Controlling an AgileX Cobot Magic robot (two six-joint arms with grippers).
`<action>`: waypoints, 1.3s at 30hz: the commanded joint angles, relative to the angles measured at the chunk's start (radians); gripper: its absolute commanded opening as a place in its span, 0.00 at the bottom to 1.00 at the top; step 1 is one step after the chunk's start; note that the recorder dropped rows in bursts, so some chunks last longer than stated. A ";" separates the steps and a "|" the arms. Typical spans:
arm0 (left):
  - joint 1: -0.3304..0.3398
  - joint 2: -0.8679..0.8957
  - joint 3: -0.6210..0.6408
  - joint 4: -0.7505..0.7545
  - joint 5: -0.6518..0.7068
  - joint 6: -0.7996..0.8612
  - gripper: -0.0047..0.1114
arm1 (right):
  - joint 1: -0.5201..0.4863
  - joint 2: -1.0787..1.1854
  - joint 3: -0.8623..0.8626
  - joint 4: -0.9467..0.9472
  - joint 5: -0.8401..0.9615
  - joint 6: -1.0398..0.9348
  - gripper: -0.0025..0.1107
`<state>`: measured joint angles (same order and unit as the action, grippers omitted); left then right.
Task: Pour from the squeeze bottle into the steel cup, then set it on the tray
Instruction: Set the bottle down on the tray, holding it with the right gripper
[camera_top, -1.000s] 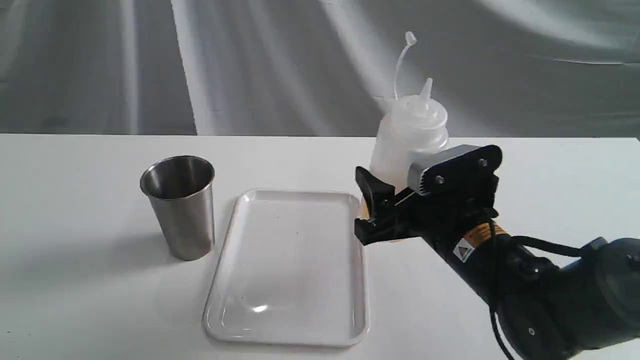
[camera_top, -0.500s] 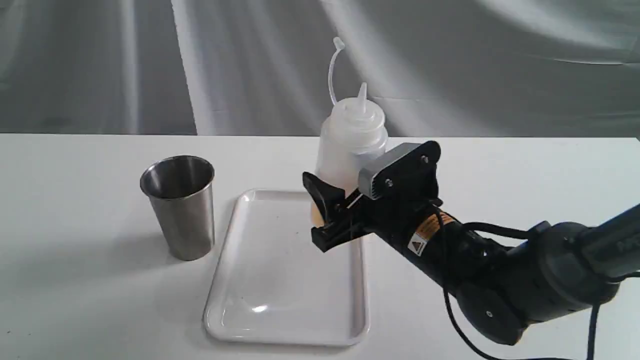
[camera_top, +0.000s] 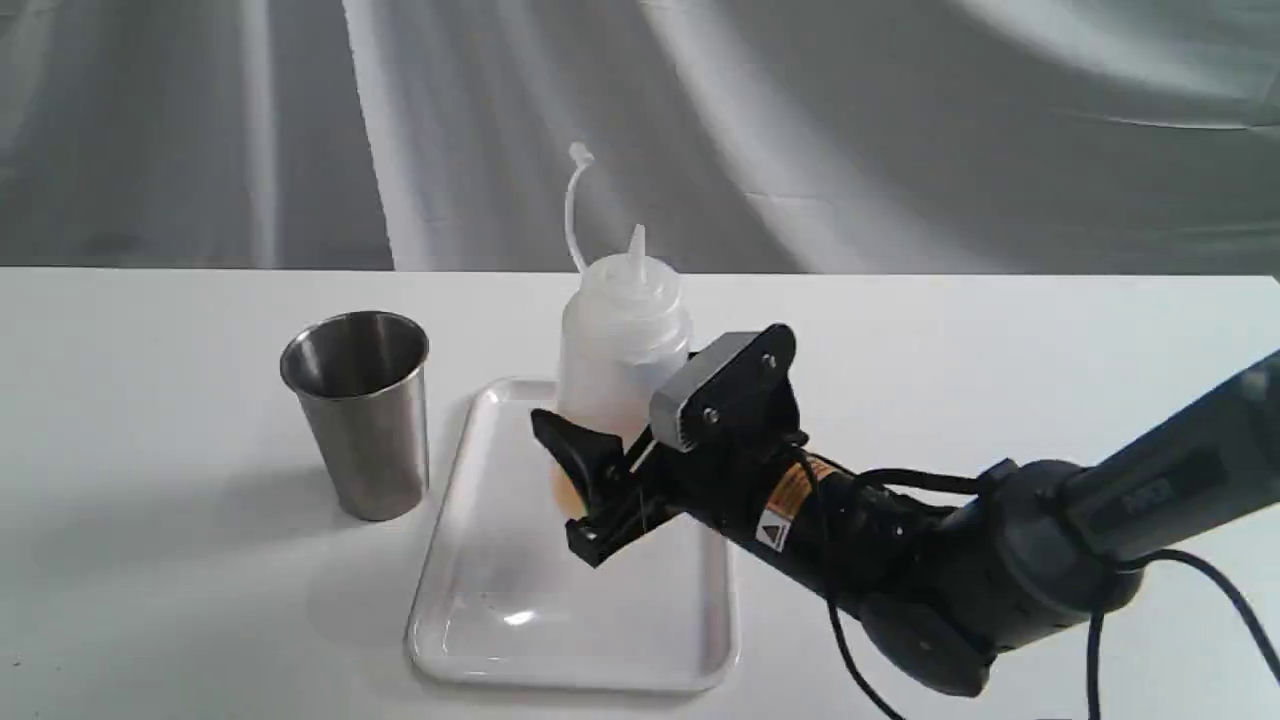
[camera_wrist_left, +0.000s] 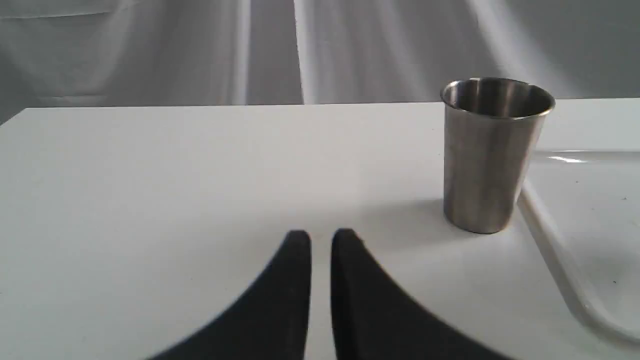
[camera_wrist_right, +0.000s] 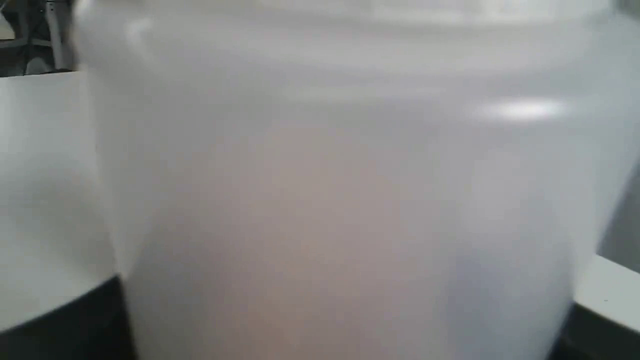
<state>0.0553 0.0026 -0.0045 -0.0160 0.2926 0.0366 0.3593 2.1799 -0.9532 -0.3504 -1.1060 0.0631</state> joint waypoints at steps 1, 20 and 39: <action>-0.008 -0.003 0.004 -0.003 -0.009 -0.004 0.11 | 0.015 0.027 -0.034 -0.026 -0.031 0.005 0.02; -0.008 -0.003 0.004 -0.003 -0.009 -0.004 0.11 | 0.050 0.061 -0.130 0.002 0.072 0.005 0.02; -0.008 -0.003 0.004 -0.003 -0.009 -0.002 0.11 | 0.070 0.131 -0.130 0.009 0.019 -0.009 0.02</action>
<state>0.0553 0.0026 -0.0045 -0.0160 0.2926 0.0366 0.4296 2.3118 -1.0768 -0.3533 -1.0428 0.0628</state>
